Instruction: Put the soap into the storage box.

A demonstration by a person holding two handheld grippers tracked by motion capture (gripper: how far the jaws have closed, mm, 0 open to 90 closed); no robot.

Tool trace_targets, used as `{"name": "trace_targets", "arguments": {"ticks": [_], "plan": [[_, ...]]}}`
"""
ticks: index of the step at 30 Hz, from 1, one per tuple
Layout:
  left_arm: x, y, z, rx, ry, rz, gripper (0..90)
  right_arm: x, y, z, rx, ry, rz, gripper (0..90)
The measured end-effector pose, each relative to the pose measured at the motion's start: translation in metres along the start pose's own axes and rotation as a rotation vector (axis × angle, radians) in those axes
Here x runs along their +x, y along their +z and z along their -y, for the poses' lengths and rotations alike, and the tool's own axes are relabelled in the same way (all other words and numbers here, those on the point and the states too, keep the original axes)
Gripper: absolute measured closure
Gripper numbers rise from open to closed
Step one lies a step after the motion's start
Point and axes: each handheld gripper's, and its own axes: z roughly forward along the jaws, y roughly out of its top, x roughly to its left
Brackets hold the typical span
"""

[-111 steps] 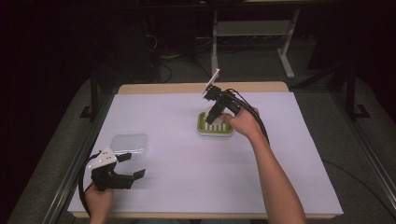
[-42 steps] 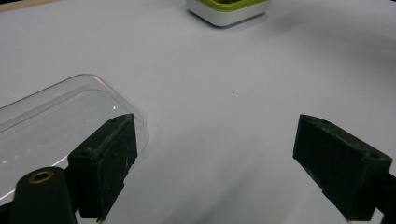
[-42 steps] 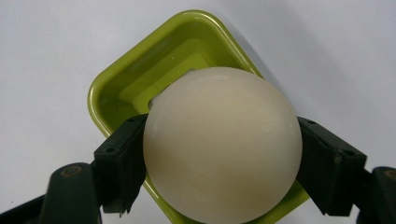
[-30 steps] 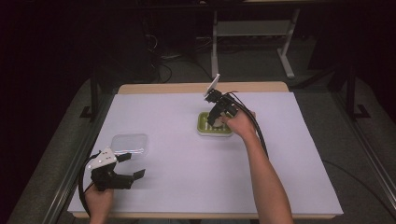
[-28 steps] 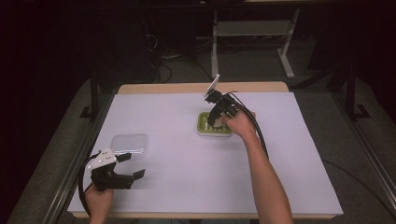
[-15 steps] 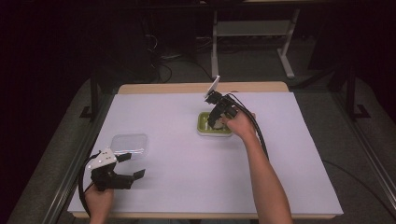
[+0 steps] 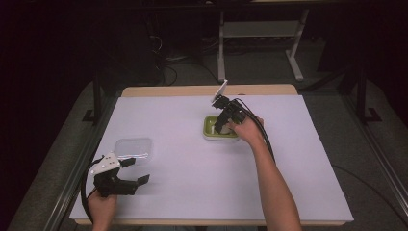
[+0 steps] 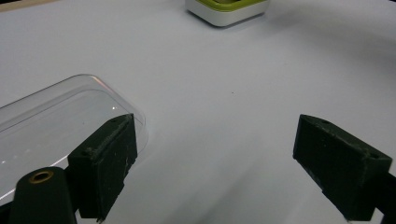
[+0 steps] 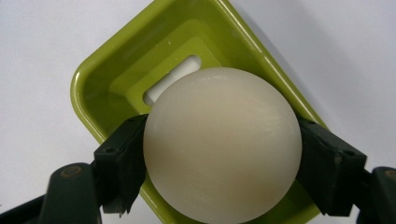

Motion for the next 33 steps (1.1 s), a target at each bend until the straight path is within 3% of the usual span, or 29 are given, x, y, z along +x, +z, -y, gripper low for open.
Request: {"name": "trace_targets", "arguments": {"ticks": [33], "plan": [[-0.0001, -0.0002, 0.0000, -0.002, -0.003, -0.001, 12.9, 0.0016, 0.0032, -0.0013, 0.013, 0.016, -0.013, 23.1]]}}
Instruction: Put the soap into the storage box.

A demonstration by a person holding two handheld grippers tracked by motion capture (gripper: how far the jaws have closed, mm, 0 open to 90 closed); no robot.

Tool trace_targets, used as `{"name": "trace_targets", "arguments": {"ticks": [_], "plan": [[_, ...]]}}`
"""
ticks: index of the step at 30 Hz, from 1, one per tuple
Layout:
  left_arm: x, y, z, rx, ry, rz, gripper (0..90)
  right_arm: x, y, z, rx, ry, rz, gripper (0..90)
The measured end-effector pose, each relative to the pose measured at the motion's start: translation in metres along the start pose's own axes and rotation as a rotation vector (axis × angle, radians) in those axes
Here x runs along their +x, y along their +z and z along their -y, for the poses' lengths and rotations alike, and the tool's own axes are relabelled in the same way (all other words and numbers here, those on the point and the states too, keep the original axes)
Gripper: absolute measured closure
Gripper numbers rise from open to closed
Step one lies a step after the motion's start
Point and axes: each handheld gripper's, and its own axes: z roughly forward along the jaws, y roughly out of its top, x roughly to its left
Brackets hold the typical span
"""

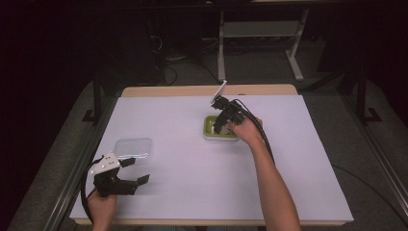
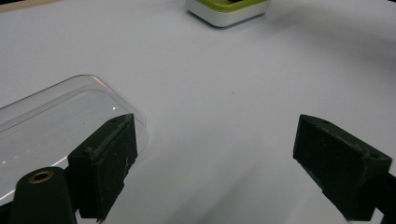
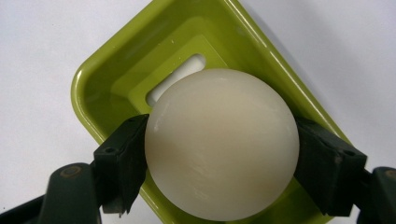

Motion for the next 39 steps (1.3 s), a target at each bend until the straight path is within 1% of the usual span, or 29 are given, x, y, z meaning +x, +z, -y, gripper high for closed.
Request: {"name": "trace_targets", "arguments": {"ticks": [14, 16, 17, 19, 22, 24, 25, 29, 30, 32, 34, 36, 39], "plan": [[0.000, 0.000, 0.000, 0.000, 0.000, 0.000, 12.9, -0.001, -0.004, 0.001, -0.015, 0.003, -0.002, 22.9], [0.000, 0.000, 0.000, -0.001, -0.001, 0.000, 12.8, -0.001, -0.005, 0.002, -0.022, 0.005, -0.003, 23.0], [0.000, 0.000, 0.000, 0.000, 0.000, 0.000, 12.9, -0.001, -0.010, 0.002, -0.045, 0.010, -0.002, 24.1], [0.000, 0.000, 0.000, 0.005, 0.003, 0.001, 12.9, -0.001, -0.013, 0.003, -0.056, 0.015, -0.007, 25.0], [-0.001, 0.000, -0.001, 0.003, 0.005, 0.002, 12.9, -0.001, -0.020, 0.005, -0.078, 0.007, -0.003, 28.4], [-0.001, 0.000, -0.001, 0.005, 0.007, 0.002, 12.9, -0.002, -0.022, 0.007, -0.080, 0.018, -0.008, 28.0], [-0.001, 0.000, -0.001, 0.003, 0.004, 0.001, 12.9, -0.003, -0.022, 0.007, -0.079, 0.012, -0.012, 27.5], [-0.001, 0.000, -0.001, 0.003, 0.004, 0.001, 12.9, -0.004, -0.025, 0.010, -0.085, 0.016, -0.010, 27.0], [-0.001, 0.000, 0.000, 0.003, 0.004, 0.001, 12.9, -0.003, -0.026, 0.010, -0.089, 0.029, -0.017, 27.1], [-0.001, 0.000, -0.001, 0.004, 0.007, 0.002, 12.9, -0.004, -0.029, 0.014, -0.109, 0.018, -0.021, 27.2], [-0.001, 0.000, -0.001, 0.004, 0.007, 0.002, 12.8, -0.004, -0.030, 0.015, -0.108, 0.021, -0.023, 27.3], [-0.001, 0.000, -0.001, 0.004, 0.007, 0.001, 12.9, -0.004, -0.033, 0.017, -0.117, 0.018, -0.021, 27.3], [-0.002, 0.001, 0.000, 0.001, 0.005, 0.001, 12.9, -0.007, -0.037, 0.022, -0.136, 0.024, -0.029, 26.9]]}}
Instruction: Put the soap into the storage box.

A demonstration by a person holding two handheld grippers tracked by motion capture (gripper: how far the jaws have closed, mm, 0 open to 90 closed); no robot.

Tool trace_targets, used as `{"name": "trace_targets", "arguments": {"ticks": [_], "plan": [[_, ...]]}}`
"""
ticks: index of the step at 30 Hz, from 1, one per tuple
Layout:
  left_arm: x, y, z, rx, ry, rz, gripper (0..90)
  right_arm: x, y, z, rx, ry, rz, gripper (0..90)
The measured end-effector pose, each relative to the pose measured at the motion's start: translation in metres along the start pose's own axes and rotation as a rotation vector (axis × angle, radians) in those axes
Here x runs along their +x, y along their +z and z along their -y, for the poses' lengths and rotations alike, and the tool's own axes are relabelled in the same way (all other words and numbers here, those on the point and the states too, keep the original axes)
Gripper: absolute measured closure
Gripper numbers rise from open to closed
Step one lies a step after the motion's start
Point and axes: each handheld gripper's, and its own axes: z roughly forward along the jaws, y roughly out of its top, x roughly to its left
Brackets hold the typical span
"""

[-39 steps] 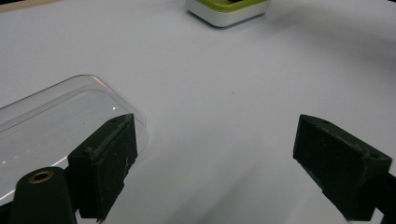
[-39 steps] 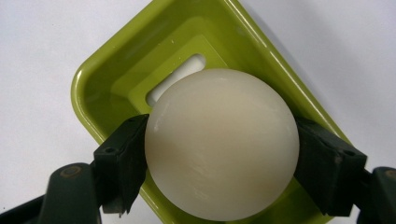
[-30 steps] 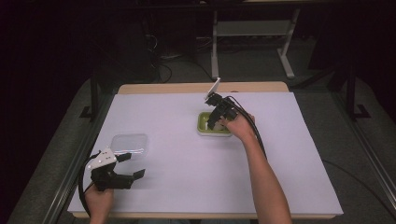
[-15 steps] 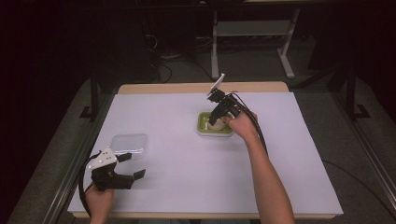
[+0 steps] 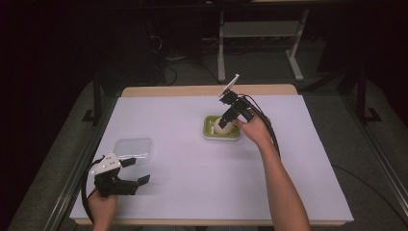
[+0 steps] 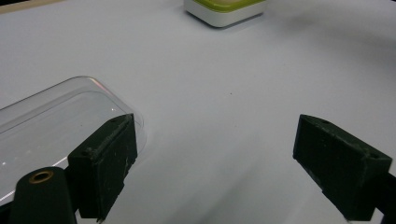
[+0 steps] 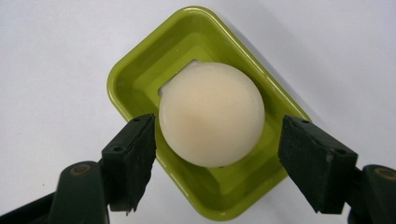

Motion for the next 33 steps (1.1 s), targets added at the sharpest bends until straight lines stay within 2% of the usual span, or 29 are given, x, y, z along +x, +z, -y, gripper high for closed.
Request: {"name": "trace_targets", "arguments": {"ticks": [22, 27, 30, 33], "plan": [[0.000, 0.000, 0.000, 0.007, 0.005, 0.000, 12.9, -0.004, -0.019, 0.023, -0.058, 0.001, -0.030, 26.1], [0.000, 0.000, 0.000, 0.010, 0.010, 0.000, 12.8, -0.004, -0.022, 0.032, -0.062, 0.000, -0.044, 25.3], [0.000, 0.000, 0.000, 0.010, 0.008, 0.000, 12.9, -0.001, -0.025, 0.041, -0.075, -0.004, -0.044, 25.8], [0.000, 0.000, -0.001, 0.014, 0.025, 0.002, 12.9, 0.001, -0.027, 0.054, -0.077, -0.001, -0.044, 25.2]]}}
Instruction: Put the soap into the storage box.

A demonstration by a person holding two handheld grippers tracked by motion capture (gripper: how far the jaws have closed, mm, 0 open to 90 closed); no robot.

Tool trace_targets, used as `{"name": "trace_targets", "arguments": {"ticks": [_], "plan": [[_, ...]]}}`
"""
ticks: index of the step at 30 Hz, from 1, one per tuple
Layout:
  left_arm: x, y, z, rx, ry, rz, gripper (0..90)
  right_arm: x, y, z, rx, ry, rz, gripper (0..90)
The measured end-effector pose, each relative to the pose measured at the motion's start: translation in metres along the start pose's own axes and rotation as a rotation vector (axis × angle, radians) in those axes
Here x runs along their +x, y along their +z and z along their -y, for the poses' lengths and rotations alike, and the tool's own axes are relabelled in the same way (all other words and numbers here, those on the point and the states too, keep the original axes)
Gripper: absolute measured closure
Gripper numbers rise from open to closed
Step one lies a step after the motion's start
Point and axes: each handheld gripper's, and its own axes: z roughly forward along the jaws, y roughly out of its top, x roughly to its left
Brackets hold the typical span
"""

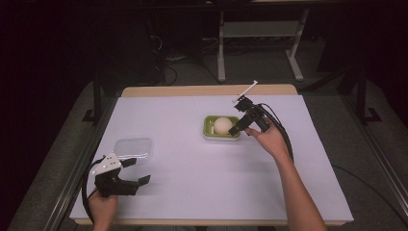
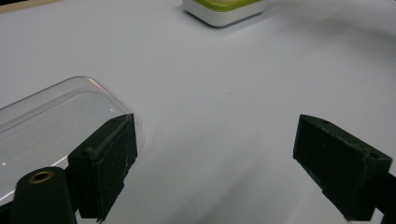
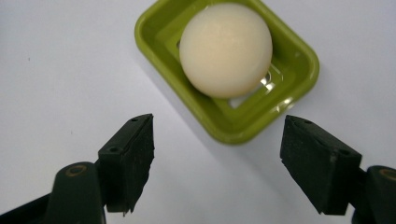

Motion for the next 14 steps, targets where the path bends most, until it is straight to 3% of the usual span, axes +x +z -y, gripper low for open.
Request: {"name": "trace_targets", "arguments": {"ticks": [7, 10, 12, 13, 14], "plan": [[-0.001, 0.001, 0.000, -0.005, -0.003, 0.000, 12.9, 0.009, -0.011, 0.042, -0.018, 0.001, 0.009, 24.6], [-0.001, 0.001, 0.000, 0.001, -0.004, 0.000, 12.9, 0.016, -0.017, 0.071, -0.049, 0.010, 0.001, 23.9], [-0.002, 0.001, 0.001, 0.002, -0.005, 0.002, 12.9, 0.022, -0.019, 0.091, -0.054, 0.010, 0.022, 23.2], [-0.002, 0.001, 0.000, 0.003, 0.002, 0.004, 12.9, 0.029, -0.021, 0.117, -0.071, 0.002, 0.041, 22.4], [-0.001, 0.001, 0.000, 0.007, 0.007, 0.006, 12.9, 0.029, -0.021, 0.117, -0.071, 0.002, 0.041, 22.4]]}}
